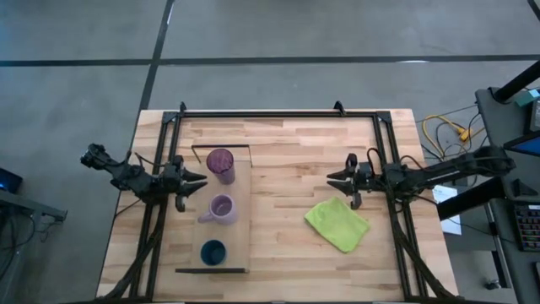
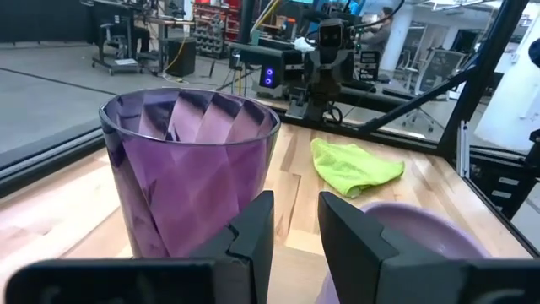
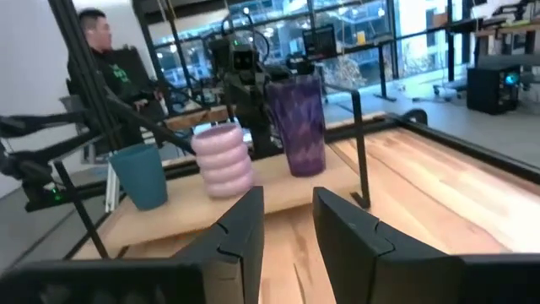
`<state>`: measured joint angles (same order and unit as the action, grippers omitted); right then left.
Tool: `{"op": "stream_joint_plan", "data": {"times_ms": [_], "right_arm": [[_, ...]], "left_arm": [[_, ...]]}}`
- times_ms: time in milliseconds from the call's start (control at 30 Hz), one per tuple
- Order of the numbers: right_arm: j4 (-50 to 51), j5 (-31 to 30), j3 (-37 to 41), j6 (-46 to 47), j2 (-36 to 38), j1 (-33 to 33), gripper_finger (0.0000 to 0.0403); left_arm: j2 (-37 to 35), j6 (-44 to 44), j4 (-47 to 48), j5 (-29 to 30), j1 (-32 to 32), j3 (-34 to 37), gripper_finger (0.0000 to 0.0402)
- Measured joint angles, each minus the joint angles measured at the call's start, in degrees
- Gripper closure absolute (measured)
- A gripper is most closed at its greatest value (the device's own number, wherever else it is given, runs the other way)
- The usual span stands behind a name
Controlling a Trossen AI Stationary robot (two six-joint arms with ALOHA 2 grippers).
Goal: Stack small to large cups/mugs on shelf
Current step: Return to Home Position
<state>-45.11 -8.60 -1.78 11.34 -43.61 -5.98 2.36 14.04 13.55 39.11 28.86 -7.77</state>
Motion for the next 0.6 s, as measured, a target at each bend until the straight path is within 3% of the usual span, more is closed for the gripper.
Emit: {"op": "stream_joint_plan", "data": {"times_ms": [333,600], "right_arm": [[12.2,0.0,0.0,0.0,10.9,0.0,0.0305],[28.5,0.0,0.1,4.2,21.1,0.0,0.0305]], "left_arm": [[-0.4,0.0,-0.1,0.0,0.0,0.0,0.0320],[-0.4,0.1,-0.1,0.0,0.0,0.0,0.0320]]}}
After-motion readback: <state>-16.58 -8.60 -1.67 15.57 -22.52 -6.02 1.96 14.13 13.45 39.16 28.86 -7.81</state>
